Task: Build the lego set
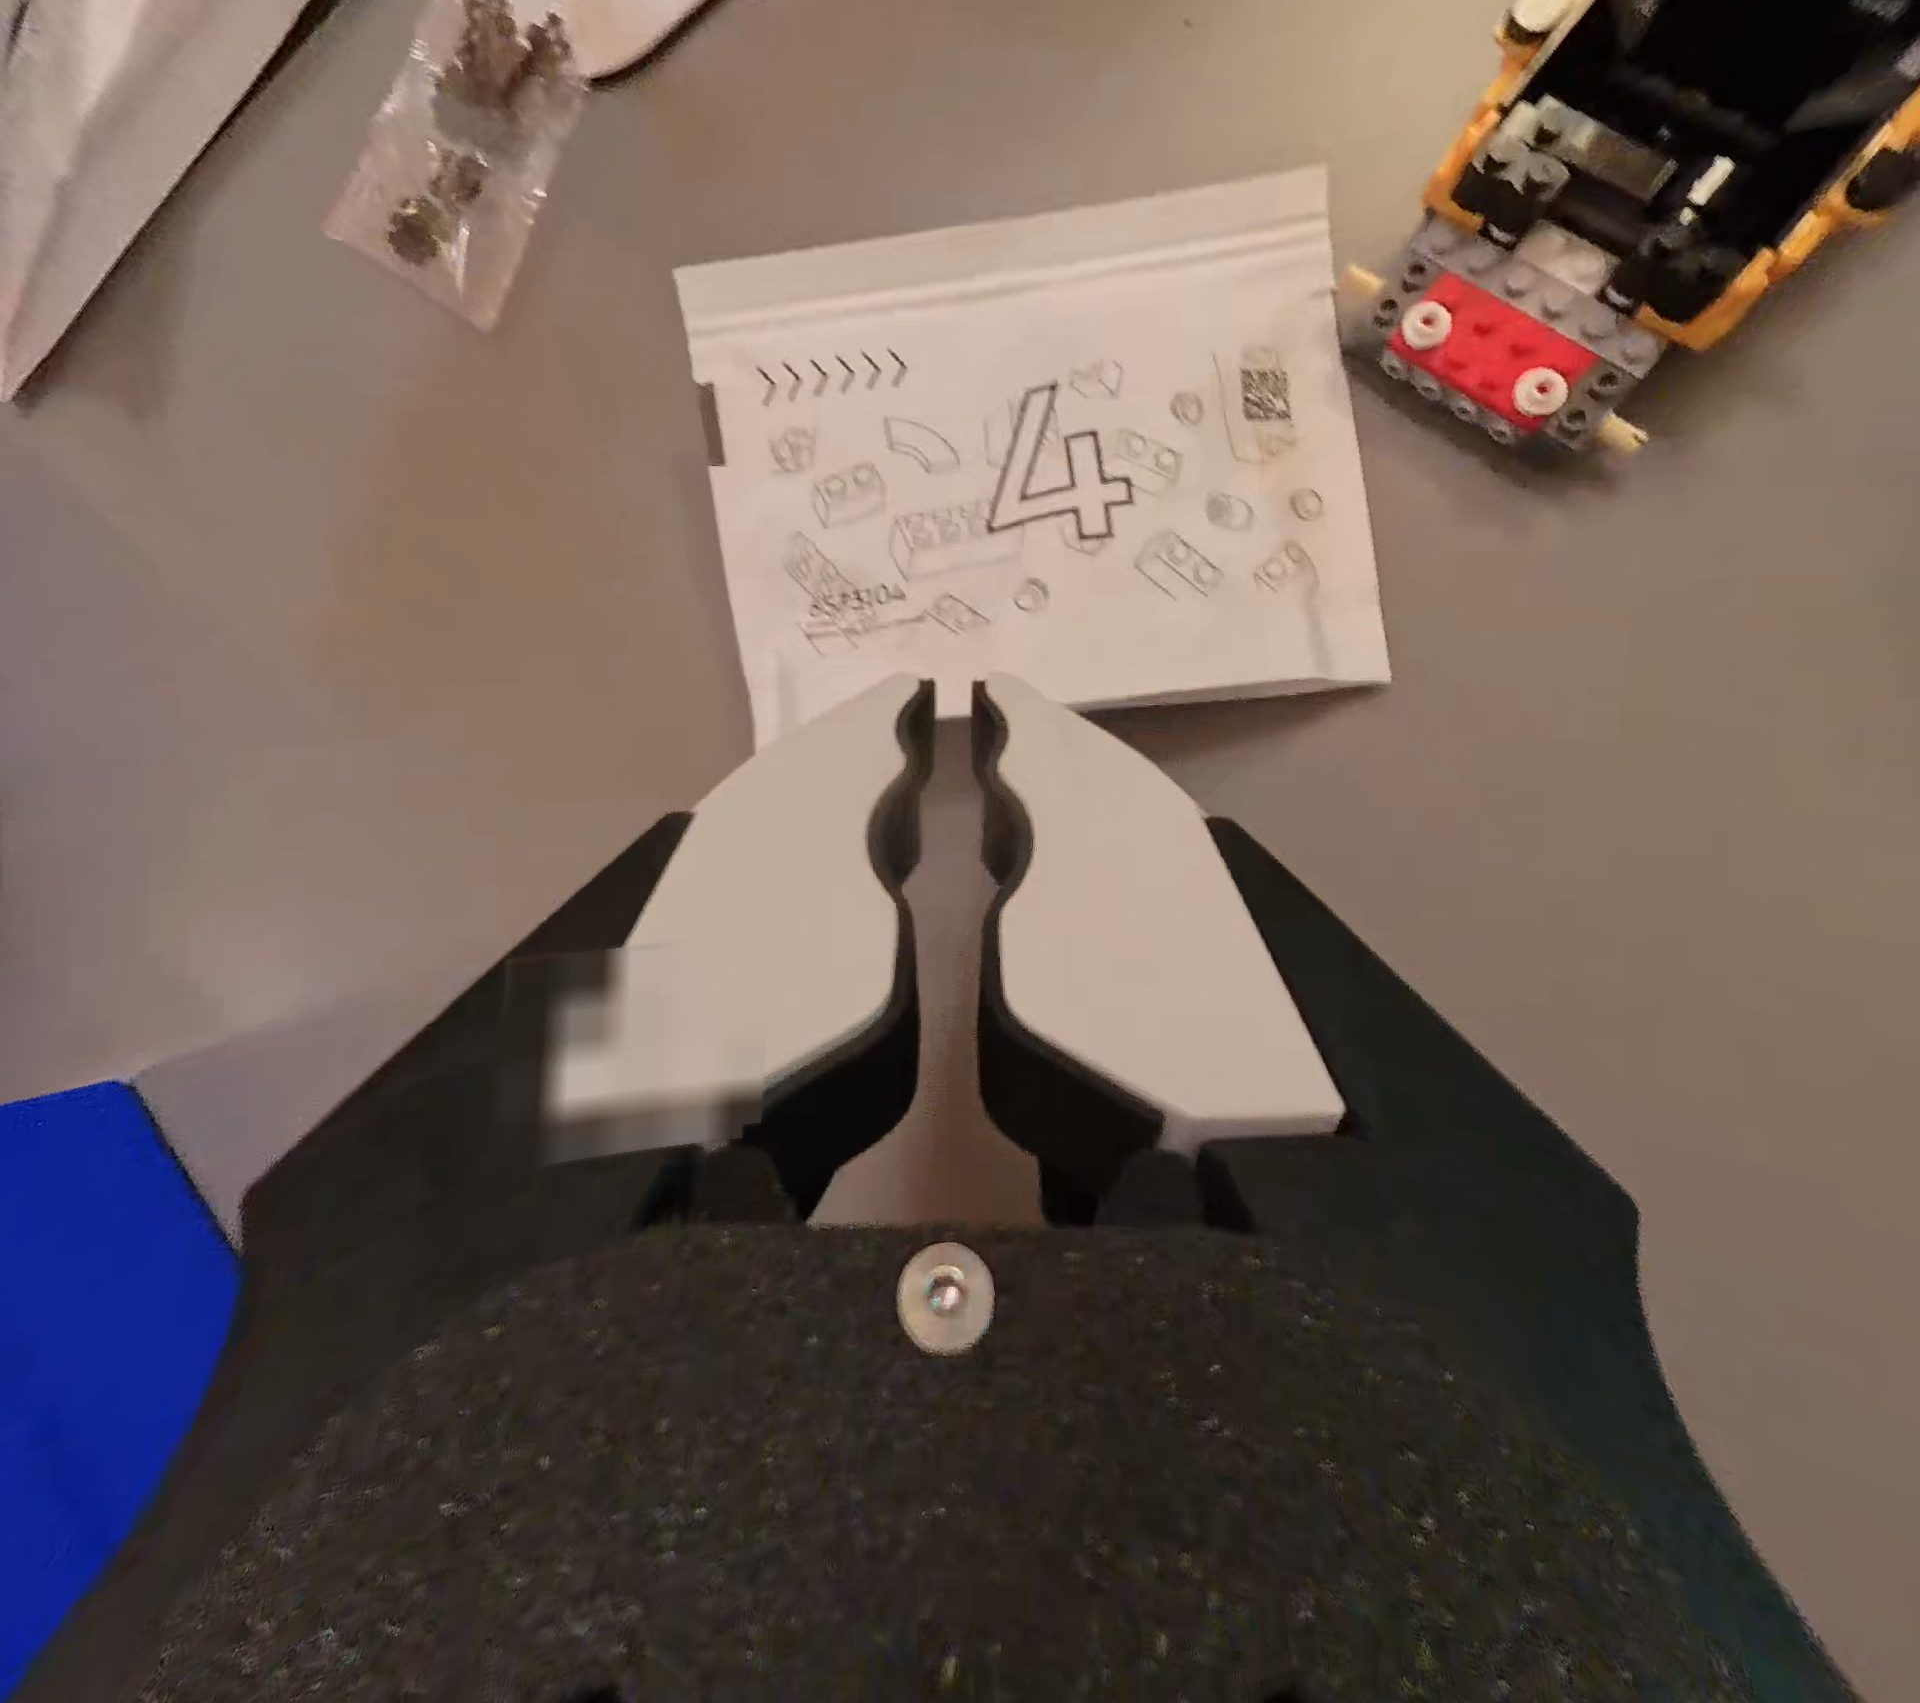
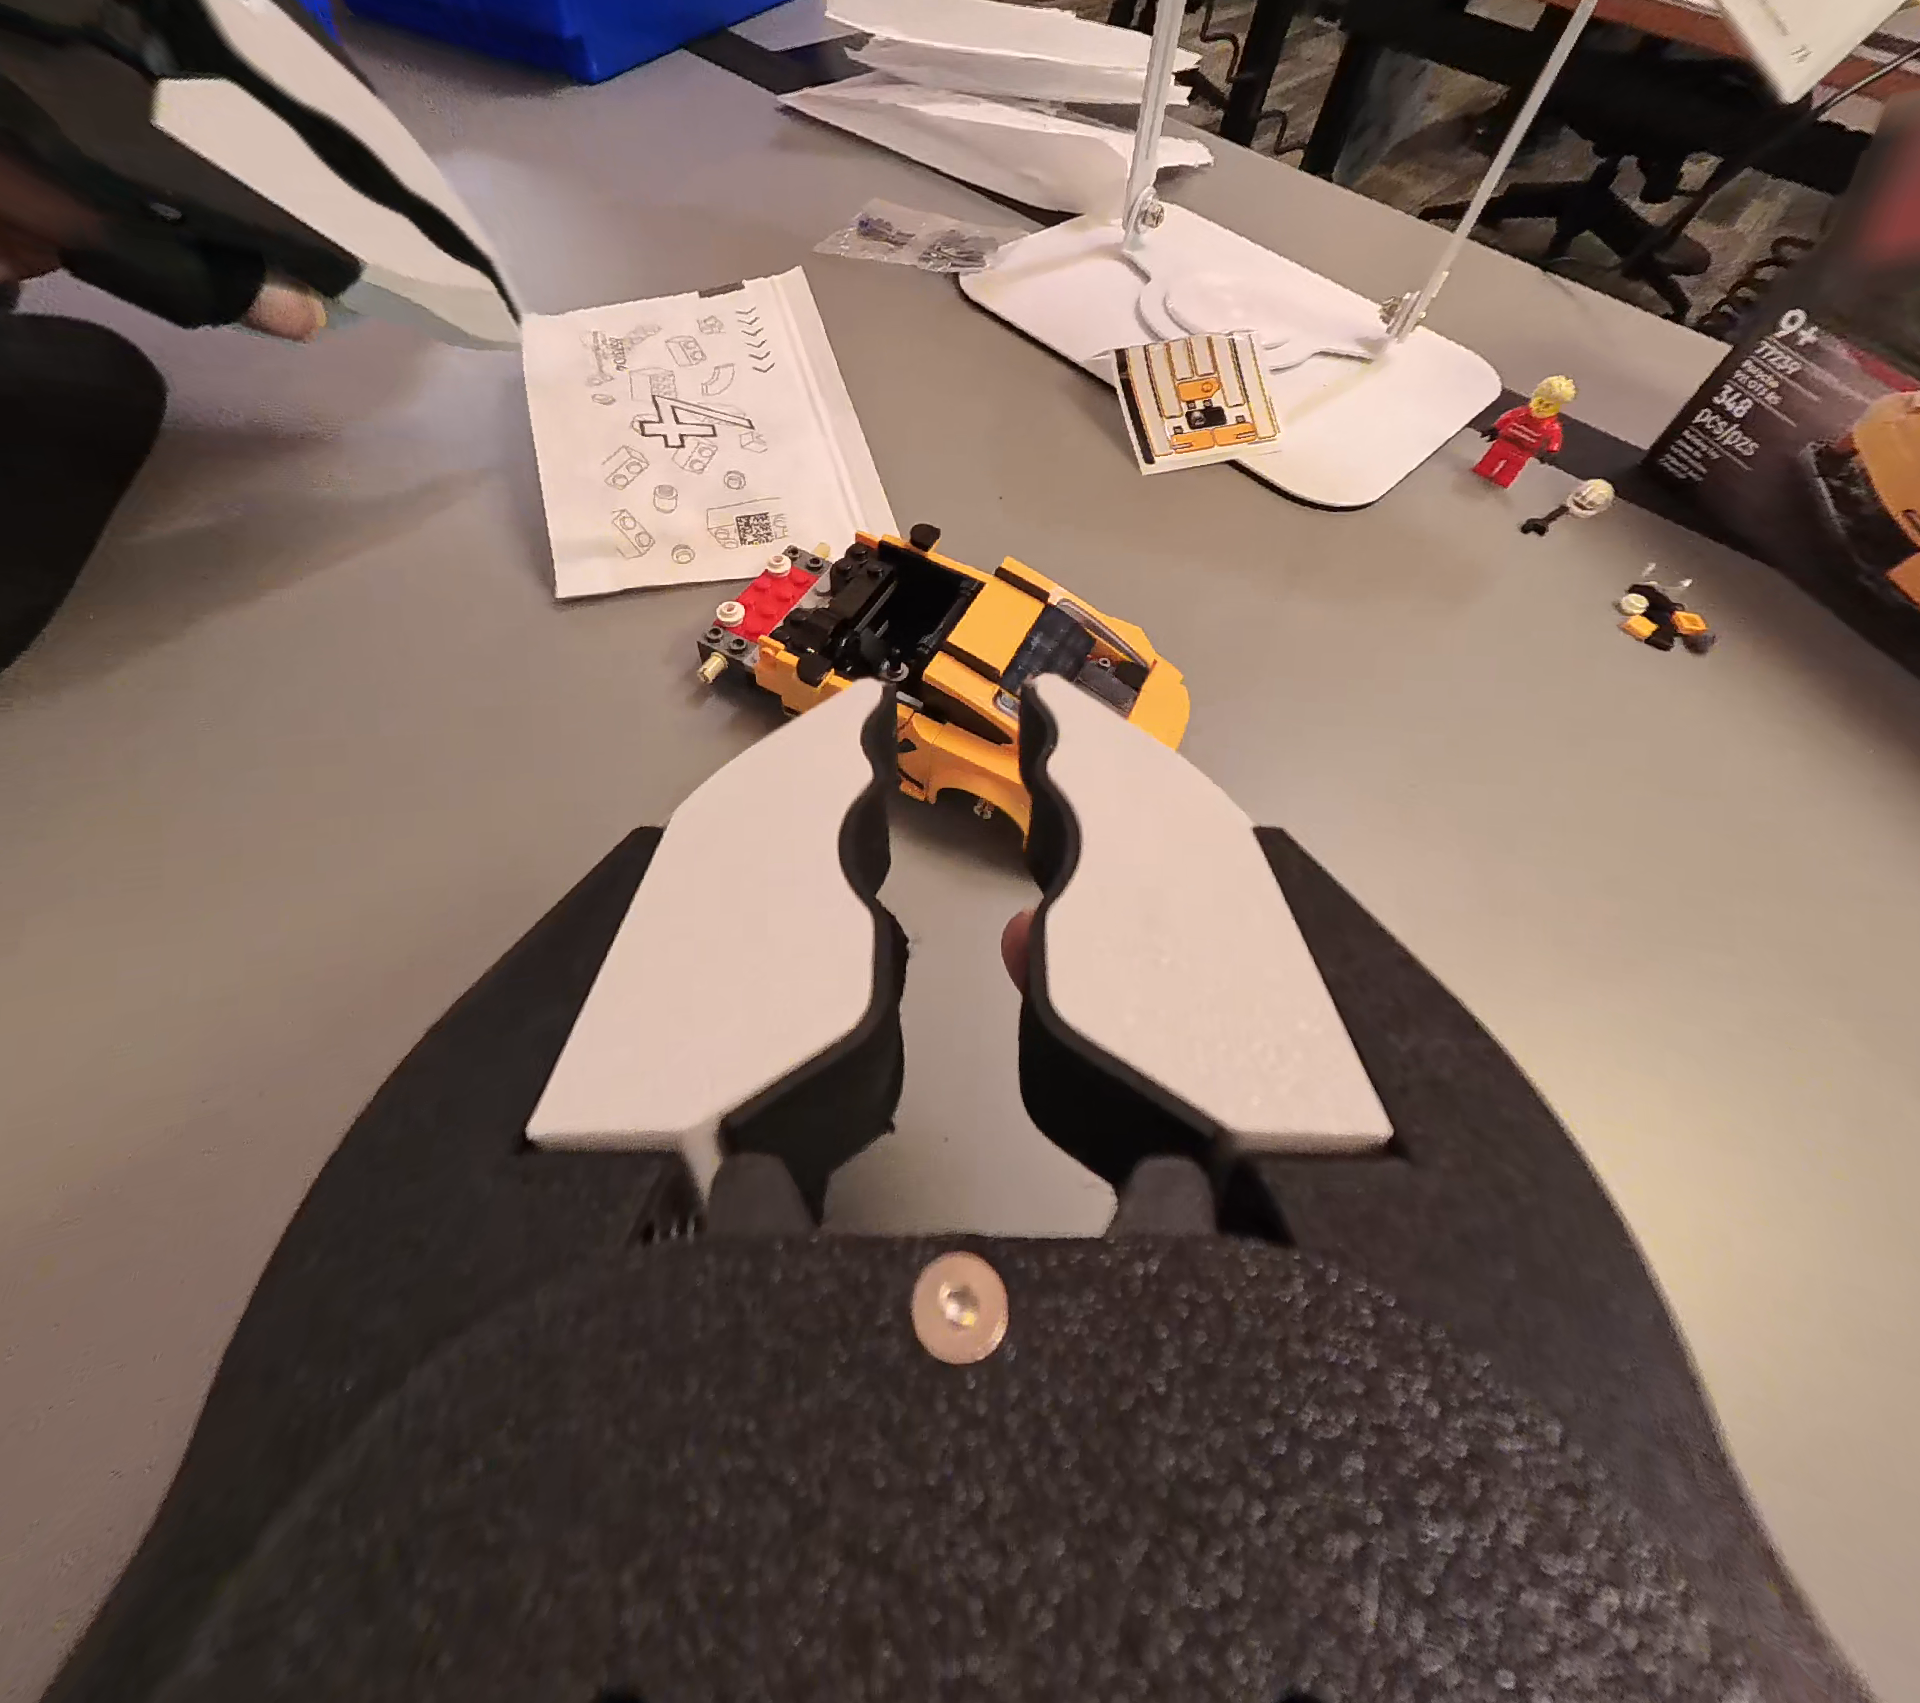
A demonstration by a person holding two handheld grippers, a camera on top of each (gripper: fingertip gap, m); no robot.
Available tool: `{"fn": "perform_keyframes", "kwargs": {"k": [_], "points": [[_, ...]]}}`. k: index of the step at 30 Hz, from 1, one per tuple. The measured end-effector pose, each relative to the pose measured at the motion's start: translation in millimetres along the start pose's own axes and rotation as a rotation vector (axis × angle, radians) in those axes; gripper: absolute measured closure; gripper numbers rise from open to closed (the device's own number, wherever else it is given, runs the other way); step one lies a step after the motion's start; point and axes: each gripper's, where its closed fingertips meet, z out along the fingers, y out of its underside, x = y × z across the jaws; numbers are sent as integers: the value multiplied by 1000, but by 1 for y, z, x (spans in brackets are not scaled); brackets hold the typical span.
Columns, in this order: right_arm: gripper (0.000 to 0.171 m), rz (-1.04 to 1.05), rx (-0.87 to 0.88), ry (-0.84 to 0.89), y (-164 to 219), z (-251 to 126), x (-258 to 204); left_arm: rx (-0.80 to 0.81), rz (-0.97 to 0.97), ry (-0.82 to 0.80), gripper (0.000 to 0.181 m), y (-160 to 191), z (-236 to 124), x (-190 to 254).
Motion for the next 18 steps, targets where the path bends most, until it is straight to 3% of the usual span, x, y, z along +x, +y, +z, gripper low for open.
{"fn": "perform_keyframes", "kwargs": {"k": [7, 18], "points": [[152, 6, -15, -3, 4, 1, 0, -87, 29, 11, 181, 10, 6, 19], [153, 7, -19, 3, 5, 1, 0, -90, 24, 10, 181, 12, 8, 19]]}}
